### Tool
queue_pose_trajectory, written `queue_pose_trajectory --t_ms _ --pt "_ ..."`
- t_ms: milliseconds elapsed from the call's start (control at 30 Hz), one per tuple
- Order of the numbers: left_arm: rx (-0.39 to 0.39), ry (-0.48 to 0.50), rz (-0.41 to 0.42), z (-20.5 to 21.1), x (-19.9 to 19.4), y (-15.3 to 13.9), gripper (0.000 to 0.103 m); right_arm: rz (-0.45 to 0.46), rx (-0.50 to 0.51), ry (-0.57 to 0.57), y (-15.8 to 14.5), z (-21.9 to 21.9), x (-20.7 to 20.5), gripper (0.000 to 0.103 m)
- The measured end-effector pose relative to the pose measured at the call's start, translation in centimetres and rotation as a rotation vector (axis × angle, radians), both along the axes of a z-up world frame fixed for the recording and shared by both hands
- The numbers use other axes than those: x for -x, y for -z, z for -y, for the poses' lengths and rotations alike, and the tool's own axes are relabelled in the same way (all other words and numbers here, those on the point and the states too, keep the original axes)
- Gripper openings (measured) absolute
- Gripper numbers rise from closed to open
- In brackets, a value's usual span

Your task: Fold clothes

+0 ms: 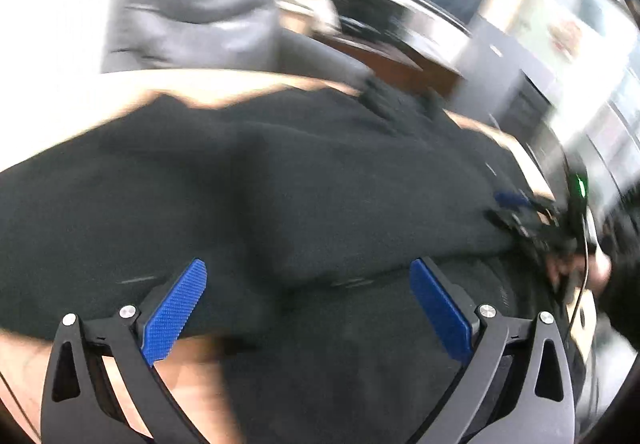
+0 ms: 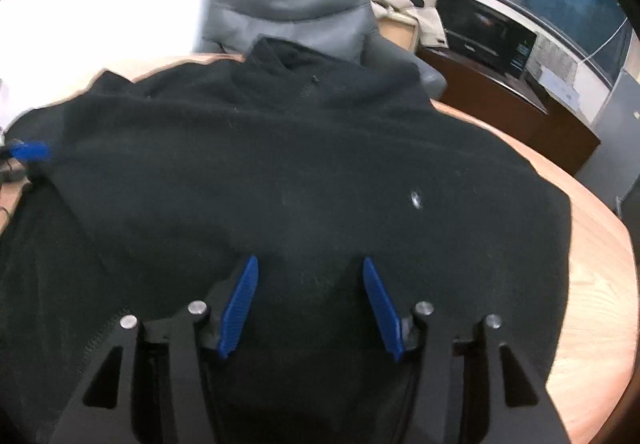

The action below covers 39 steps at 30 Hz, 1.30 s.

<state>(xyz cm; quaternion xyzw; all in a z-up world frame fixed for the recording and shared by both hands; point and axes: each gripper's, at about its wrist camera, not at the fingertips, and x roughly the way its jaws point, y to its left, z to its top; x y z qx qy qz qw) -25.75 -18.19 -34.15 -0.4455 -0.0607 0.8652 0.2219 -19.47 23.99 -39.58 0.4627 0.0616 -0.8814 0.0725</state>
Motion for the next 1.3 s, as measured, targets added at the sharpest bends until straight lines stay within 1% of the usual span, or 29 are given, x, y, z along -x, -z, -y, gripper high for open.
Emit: queue_pose_trajectory --t_ms 33,67,133,233,300,367,433,500,567,600,700,767,800,833,867,900,933,967,1000,1033,1100,1167,1233,1267,1300 --pt "-0.012 -0.071 0.0 2.7 0.0 -0.4 0.103 0.001 -0.015 0.013 0.0 -0.2 0.0 0.066" --pt "-0.025 -0.154 0.012 5.6 0.1 -0.6 0.103 0.004 -0.024 0.029 0.0 -0.4 0.1 0.076" --pt "-0.067 -0.328 0.033 11.7 0.1 -0.7 0.103 0.012 -0.022 0.065 0.3 -0.9 0.5 0.082" --pt "-0.106 -0.58 0.08 20.0 -0.1 -0.1 0.103 0.002 -0.018 0.077 0.4 -0.5 0.7 0.086" --pt "-0.142 -0.738 0.122 24.7 -0.1 0.9 0.103 -0.005 -0.016 0.086 0.4 -0.2 0.8 0.087" --pt "-0.182 -0.865 0.143 28.1 -0.2 1.9 0.103 -0.011 -0.013 0.094 0.5 0.1 0.9 0.088" --pt "-0.18 -0.952 0.172 30.5 0.1 3.1 0.103 -0.018 -0.011 0.103 0.5 0.4 1.0 0.088" --pt "-0.17 -0.989 0.184 31.8 0.8 4.0 0.103 -0.019 -0.011 0.104 0.6 0.3 1.0 0.088" --pt "-0.13 -1.012 0.151 32.2 1.6 4.1 0.103 -0.017 -0.012 0.103 0.6 0.0 1.0 0.088" --pt "-0.125 -1.028 0.134 32.4 1.9 4.1 0.103 -0.017 -0.012 0.102 0.6 0.0 1.1 0.088" --pt "-0.109 -1.084 0.121 32.9 2.8 4.2 0.103 -0.022 -0.013 0.106 0.7 0.1 1.0 0.088" --pt "-0.099 -1.099 0.112 33.1 3.3 4.3 0.102 -0.028 -0.013 0.108 0.7 0.0 0.9 0.087" --pt "-0.103 -1.11 0.106 33.3 3.3 4.3 0.1 -0.032 -0.012 0.109 0.7 0.0 0.9 0.087" --pt "-0.107 -1.122 0.101 33.6 3.3 4.3 0.089 -0.034 -0.012 0.108 0.7 0.0 0.9 0.087" --pt "-0.115 -1.131 0.096 33.8 3.3 4.4 0.081 -0.036 -0.011 0.108 0.7 0.0 0.8 0.087" --pt "-0.134 -1.133 0.097 33.9 3.3 4.4 0.055 -0.038 -0.01 0.107 0.8 0.0 0.8 0.087" --pt "-0.152 -1.123 0.11 34.0 3.3 4.7 0.027 -0.04 -0.009 0.105 0.7 0.0 0.8 0.087" --pt "-0.17 -1.106 0.123 33.9 3.3 4.9 0.018 -0.041 -0.008 0.103 0.7 -0.1 0.7 0.087" --pt "-0.185 -1.086 0.124 33.5 3.3 4.9 0.012 -0.043 -0.005 0.101 0.7 -0.1 0.7 0.087" --pt "-0.197 -1.069 0.122 33.2 3.3 4.8 0.011 -0.045 -0.003 0.098 0.7 -0.1 0.7 0.087" --pt "-0.22 -1.036 0.082 32.3 3.1 3.9 0.01 -0.05 0.001 0.091 0.7 -0.2 0.5 0.087" --pt "-0.266 -1.006 0.039 31.0 2.9 2.5 0.009 -0.055 0.004 0.082 0.6 -0.2 0.3 0.085" --pt "-0.304 -0.954 -0.016 28.6 2.8 0.0 0.009 -0.059 0.006 0.064 0.3 -0.1 0.0 0.082" --pt "-0.327 -0.898 -0.064 26.6 2.8 -1.9 0.009 -0.062 0.006 0.053 0.1 0.0 -0.3 0.077" --pt "-0.343 -0.845 -0.102 24.7 2.8 -3.5 0.009 -0.068 0.009 0.043 -0.2 0.0 -0.6 0.074"
